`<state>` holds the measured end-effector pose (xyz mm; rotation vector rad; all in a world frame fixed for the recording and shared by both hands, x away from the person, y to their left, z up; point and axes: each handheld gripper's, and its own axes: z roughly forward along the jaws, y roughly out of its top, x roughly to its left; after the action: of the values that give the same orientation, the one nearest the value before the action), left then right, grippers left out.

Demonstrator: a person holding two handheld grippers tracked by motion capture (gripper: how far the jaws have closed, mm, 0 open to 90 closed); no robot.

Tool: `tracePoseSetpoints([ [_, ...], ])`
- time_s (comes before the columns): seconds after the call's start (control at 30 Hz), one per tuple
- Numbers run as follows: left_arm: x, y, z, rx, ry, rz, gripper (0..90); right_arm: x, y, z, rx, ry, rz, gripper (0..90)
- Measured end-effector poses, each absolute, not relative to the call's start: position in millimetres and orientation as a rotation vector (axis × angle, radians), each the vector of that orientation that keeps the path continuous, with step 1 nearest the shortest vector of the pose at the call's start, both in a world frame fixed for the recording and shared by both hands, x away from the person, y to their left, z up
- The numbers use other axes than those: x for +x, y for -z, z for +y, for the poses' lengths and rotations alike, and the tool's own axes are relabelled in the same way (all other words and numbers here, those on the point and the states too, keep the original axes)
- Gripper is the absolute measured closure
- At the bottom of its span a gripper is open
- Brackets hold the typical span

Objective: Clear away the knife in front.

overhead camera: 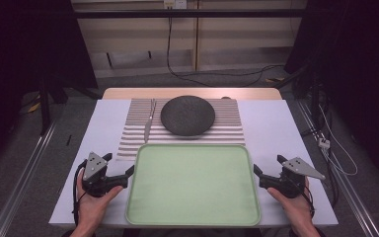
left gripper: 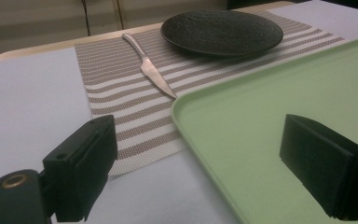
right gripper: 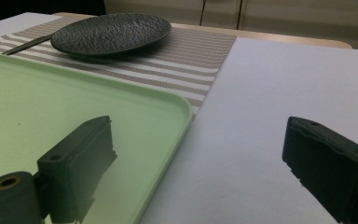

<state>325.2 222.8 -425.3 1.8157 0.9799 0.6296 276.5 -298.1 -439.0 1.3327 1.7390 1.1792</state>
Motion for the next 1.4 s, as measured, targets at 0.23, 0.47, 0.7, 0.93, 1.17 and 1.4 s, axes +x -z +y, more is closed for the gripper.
tracePoseSetpoints([
  [0.23, 330, 428, 219, 1.850, -0.603, 1.002, 5.2, 276, 439, -298, 1.331, -1.181, 1.755, 8.4],
  [0.47, 341, 425, 218, 1.890, -0.557, 0.994, 6.2, 276, 439, -298, 1.320, -1.183, 1.768, 8.0],
  [0.7, 354, 421, 213, 1.914, -0.550, 0.999, 6.1, 278, 441, -295, 1.312, -1.171, 1.790, 8.1],
  [0.93, 368, 415, 210, 1.934, -0.559, 1.012, 6.6, 280, 441, -293, 1.317, -1.166, 1.796, 8.1],
  [1.17, 385, 410, 211, 1.925, -0.543, 1.051, 7.6, 280, 441, -292, 1.309, -1.164, 1.808, 8.0],
  [1.4, 402, 407, 210, 1.911, -0.568, 1.084, 8.4, 282, 442, -290, 1.304, -1.162, 1.825, 8.1],
])
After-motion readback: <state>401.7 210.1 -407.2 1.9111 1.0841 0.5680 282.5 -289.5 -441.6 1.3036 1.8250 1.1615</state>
